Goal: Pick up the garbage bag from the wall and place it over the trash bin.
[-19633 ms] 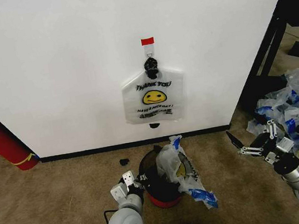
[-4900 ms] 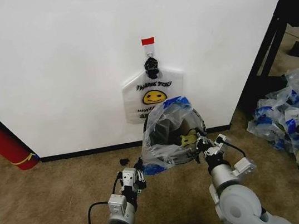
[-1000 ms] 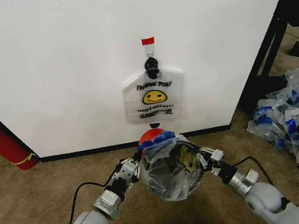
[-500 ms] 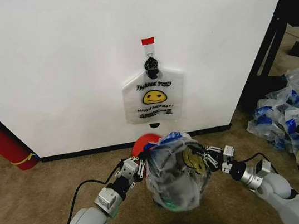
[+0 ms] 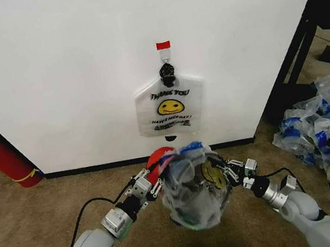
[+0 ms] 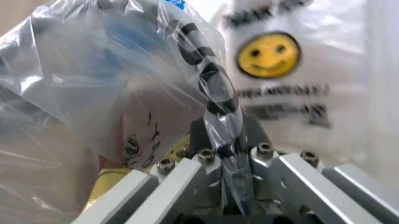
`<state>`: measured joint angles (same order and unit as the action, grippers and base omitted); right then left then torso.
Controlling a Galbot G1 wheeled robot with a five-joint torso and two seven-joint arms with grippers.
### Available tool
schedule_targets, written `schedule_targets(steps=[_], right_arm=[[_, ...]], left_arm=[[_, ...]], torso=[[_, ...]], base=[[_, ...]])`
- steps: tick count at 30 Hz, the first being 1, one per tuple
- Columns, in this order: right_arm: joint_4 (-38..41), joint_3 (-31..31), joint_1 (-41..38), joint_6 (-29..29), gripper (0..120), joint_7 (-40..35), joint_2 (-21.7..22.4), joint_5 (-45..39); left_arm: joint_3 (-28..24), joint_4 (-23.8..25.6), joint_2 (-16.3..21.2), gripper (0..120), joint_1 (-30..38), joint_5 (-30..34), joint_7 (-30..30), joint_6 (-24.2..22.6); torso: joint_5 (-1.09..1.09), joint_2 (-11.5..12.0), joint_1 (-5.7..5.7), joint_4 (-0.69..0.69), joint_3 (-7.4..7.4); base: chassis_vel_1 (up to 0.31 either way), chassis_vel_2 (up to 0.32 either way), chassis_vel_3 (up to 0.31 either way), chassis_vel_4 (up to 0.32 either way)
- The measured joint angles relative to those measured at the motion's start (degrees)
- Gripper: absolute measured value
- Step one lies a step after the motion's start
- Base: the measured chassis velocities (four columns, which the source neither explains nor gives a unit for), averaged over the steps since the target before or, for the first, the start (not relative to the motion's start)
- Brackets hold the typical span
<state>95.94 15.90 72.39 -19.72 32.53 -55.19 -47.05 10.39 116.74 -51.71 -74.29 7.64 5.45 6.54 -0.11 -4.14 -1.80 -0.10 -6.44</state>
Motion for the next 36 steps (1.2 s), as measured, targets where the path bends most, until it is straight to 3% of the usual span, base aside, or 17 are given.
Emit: schedule_targets(steps=[4, 6, 8, 11, 14, 18, 21, 23, 26, 30, 36], right_arm=[[2.25, -0.73, 1.56, 2.18, 0, -7.23, 0.05, -0.31], [4.00, -1.91, 2.62, 3.58, 0, -14.27, 0.04, -0.23], [5.93, -3.59, 3.43, 4.75, 0, -21.91, -0.20, -0.40], [6.77, -4.75, 3.63, 5.19, 0, -26.23, -0.61, -0.28], [7.88, -7.54, 3.29, 5.73, 0, -34.86, -1.96, 1.35], [8.90, -10.95, 2.19, 5.79, 0, -42.70, -3.40, 2.48], [8.38, -14.68, 0.44, 4.08, 0, -48.74, -5.41, 6.01], [7.18, -17.14, -0.98, 2.40, 0, -52.09, -6.98, 9.51], [6.04, -18.85, -2.07, 1.14, 0, -54.38, -8.14, 12.23], [2.84, -21.06, -4.08, -2.34, 0, -55.59, -10.11, 17.45], [-0.06, -21.66, -5.50, -5.22, 0, -52.47, -11.27, 20.51]], left_arm=[[1.31, 0.14, -1.29, 64, -0.66, 0.15, -0.37, 0.38], [2.69, 0.49, -2.04, 73, -1.77, 0.34, -0.50, 0.72], [4.00, 0.38, -2.73, 81, -2.79, 0.12, -2.10, 0.69], [4.35, 0.11, -3.20, 88, -3.18, -0.21, -5.18, -0.43], [4.10, 0.68, -4.17, 98, -3.48, 0.02, -15.06, -5.76], [2.83, 5.23, -4.68, 100, -5.29, 2.23, -20.21, -8.40], [-0.41, 12.01, -5.99, 92, -9.28, 3.63, -19.59, -8.69], [-4.14, 13.87, -8.23, 86, -11.68, 2.63, -19.07, -9.35], [-6.54, 12.79, -10.85, 77, -12.49, 0.91, -18.98, -10.09], [-8.59, 6.73, -17.35, 61, -10.88, -3.12, -21.03, -12.61], [-9.57, 2.74, -21.61, 39, -6.39, -1.93, -25.82, -17.54]], torso=[[-0.01, 0.00, 0.00, 0.01, 0.00], [0.00, 0.00, 0.00, 0.01, 0.01], [-0.01, 0.00, 0.00, 0.00, 0.01], [-0.01, 0.00, 0.00, 0.02, 0.01], [-0.02, 0.00, 0.00, 0.00, 0.00], [0.00, 0.00, 0.00, 0.01, 0.00], [0.03, 0.00, 0.00, 0.01, 0.00], [0.01, 0.00, 0.01, 0.03, 0.00], [0.02, 0.00, 0.00, 0.02, 0.00], [0.01, 0.00, 0.00, 0.02, 0.00], [0.00, 0.00, 0.00, 0.00, -0.01]], base=[[0.000, 0.000, 0.000, 0.000], [0.000, 0.000, 0.000, 0.000], [0.000, 0.000, 0.000, 0.000], [0.000, 0.000, 0.000, 0.000], [0.000, 0.000, 0.000, 0.000], [0.000, 0.000, 0.000, 0.000], [0.000, 0.000, 0.000, 0.000], [0.000, 0.000, 0.000, 0.000], [0.000, 0.000, 0.000, 0.000], [0.000, 0.000, 0.000, 0.000], [0.000, 0.000, 0.000, 0.000]])
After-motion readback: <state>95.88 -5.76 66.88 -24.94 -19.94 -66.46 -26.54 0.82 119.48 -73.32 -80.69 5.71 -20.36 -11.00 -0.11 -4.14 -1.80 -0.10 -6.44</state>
